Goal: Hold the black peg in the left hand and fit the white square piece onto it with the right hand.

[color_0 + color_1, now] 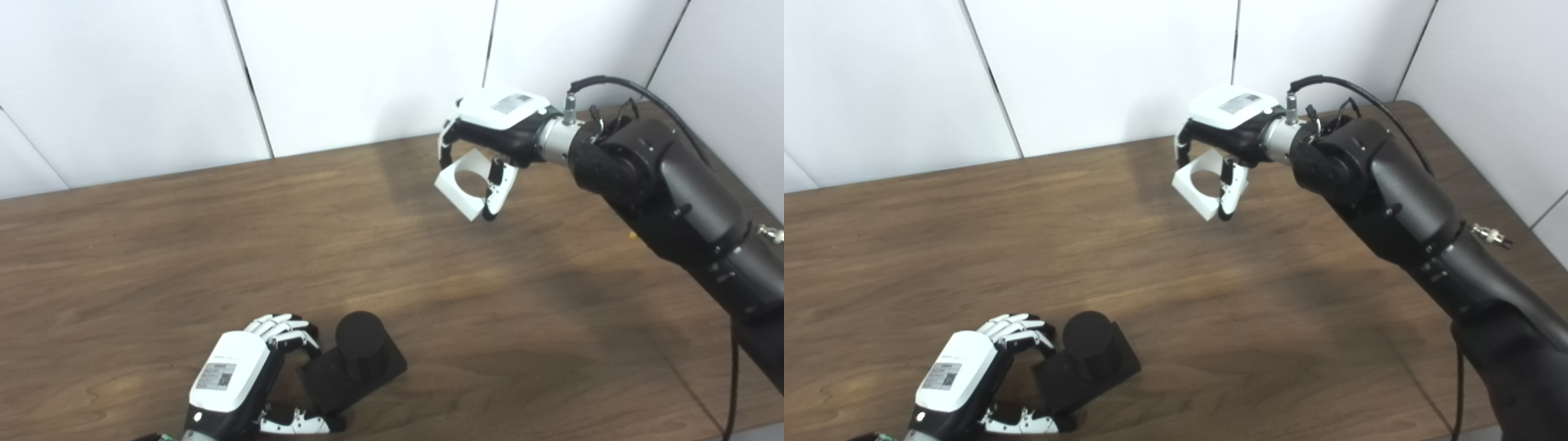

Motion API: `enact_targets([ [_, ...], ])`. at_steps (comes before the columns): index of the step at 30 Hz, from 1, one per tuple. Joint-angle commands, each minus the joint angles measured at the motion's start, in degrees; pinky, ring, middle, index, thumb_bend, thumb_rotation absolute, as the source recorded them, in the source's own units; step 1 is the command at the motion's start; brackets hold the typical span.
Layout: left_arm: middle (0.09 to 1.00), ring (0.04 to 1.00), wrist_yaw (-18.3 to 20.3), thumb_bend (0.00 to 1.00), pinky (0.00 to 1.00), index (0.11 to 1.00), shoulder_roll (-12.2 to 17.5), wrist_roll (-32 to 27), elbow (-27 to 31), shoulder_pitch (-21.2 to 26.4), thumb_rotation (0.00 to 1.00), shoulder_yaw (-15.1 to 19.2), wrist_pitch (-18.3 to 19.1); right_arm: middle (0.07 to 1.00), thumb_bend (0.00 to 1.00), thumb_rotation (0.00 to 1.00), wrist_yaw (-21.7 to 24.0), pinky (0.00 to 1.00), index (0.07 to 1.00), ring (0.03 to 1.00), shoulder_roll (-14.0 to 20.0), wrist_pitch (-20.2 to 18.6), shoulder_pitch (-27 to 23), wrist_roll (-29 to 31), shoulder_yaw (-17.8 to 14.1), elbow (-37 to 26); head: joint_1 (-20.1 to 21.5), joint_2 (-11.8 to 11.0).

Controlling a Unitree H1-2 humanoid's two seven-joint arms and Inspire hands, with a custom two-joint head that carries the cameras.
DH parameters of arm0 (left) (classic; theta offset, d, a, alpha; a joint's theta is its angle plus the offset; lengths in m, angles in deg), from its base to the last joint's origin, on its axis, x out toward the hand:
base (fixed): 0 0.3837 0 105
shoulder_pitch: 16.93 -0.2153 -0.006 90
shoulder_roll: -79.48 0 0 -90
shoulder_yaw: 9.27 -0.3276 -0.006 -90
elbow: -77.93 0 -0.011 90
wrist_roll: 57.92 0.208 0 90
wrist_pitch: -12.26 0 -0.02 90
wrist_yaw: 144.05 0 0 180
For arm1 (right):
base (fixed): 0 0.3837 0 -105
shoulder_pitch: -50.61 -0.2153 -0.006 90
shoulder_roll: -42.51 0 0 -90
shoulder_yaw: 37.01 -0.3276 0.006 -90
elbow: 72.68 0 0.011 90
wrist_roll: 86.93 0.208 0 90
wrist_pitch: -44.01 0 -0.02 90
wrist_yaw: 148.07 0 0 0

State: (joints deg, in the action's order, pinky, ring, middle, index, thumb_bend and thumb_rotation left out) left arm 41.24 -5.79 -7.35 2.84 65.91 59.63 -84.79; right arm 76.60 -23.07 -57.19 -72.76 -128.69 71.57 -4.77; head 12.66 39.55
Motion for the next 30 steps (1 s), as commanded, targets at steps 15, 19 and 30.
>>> enact_targets([
  [15,0.755,0.82,5.3,0.51,0.85,0.489,-1.1,4.8,-2.6,-0.4,0.05,-2.6,5.2,0.721,0.52,0.13,12.4,0.98,0.481,0.853,-8.1,-4.8,-3.0,2.7,-0.3,-19.3,-2.5,1.2],
  [19,0.756,0.82,5.8,0.51,0.85,0.489,-1.5,5.0,-2.4,-0.2,0.05,-2.9,5.8,0.711,0.52,0.13,12.5,0.96,0.481,0.845,-9.5,-4.5,-3.0,3.9,-0.5,-21.3,-3.2,1.7],
  [30,0.758,0.823,6.6,0.51,0.85,0.489,-2.1,6.1,-1.9,0.5,0.05,-4.3,7.6,0.704,0.52,0.13,18.2,0.97,0.48,0.844,-13.5,-8.2,-4.8,4.7,2.2,-25.4,-4.6,2.5],
])
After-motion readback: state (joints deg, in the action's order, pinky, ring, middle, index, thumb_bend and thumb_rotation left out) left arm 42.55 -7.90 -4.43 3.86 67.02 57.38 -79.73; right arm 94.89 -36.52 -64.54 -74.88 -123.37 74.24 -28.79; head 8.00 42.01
